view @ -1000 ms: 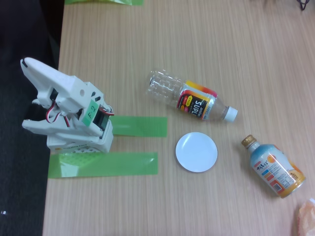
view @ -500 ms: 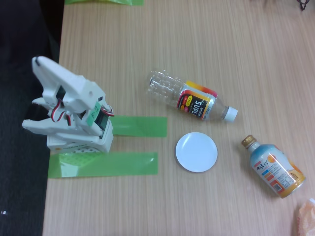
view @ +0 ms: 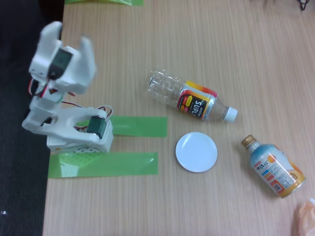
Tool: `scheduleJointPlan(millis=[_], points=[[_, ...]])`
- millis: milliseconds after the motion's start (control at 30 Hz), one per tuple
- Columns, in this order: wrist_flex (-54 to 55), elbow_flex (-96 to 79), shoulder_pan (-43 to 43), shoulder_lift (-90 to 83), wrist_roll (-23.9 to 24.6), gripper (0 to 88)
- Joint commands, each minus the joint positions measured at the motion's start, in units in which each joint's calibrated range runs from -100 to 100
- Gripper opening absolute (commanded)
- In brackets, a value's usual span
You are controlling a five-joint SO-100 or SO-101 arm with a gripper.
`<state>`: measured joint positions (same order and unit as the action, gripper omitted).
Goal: Pick up the plastic bottle and stand it up on the white place
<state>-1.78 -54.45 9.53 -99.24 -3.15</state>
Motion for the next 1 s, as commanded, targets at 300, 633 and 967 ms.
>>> scheduleJointPlan(millis=[300,633,967], points=[[-35.04,22.63,0.1,17.3,-5.9,25.3],[-40.79,52.78,-0.27,56.53,-10.73,25.3],[-47.66,58.57,-7.9,78.2,-21.59,25.0]])
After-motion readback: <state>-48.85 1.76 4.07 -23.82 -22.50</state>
